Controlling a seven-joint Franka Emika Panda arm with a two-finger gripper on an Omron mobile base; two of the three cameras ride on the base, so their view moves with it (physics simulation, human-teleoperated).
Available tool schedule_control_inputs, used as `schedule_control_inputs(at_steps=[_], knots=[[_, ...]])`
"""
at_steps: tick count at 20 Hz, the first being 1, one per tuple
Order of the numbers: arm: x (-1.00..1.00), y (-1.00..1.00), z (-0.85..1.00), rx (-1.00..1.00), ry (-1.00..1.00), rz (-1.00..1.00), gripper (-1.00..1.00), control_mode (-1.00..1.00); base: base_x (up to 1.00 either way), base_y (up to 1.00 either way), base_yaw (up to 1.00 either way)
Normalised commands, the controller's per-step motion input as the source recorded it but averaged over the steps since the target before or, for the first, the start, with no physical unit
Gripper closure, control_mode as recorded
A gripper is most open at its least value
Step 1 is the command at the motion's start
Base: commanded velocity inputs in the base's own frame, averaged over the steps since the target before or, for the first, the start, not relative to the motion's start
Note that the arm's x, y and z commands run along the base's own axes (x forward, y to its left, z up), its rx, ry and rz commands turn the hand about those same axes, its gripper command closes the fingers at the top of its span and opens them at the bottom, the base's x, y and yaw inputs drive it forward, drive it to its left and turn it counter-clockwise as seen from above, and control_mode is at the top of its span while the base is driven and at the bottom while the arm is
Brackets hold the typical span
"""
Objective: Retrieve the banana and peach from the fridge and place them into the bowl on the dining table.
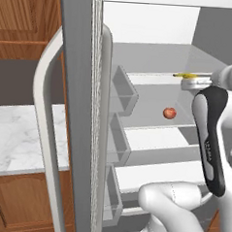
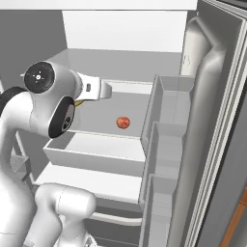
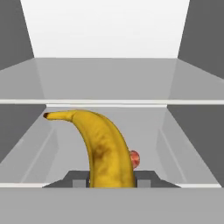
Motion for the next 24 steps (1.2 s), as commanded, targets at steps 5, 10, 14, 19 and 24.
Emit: schedule_control_inputs(at_steps=[5, 10, 14, 19, 24], knots=[[-0.61, 0.05, 0.0, -0.03, 0.0, 0.0, 1.0, -1.0, 0.0, 0.0, 0.0], [-0.6, 0.0, 0.0, 0.0, 0.0, 0.0, 1.0, -1.0, 0.0, 0.0, 0.0], [-0.27, 0.03, 0.0, -0.01, 0.0, 0.0, 1.0, 1.0, -0.36, 0.07, 0.0], [0.0, 0.0, 0.0, 0.0, 0.0, 0.0, 1.0, 1.0, -0.98, 0.05, 0.01], [0.0, 0.0, 0.0, 0.0, 0.0, 0.0, 1.0, 1.0, -0.96, -0.01, 0.11]])
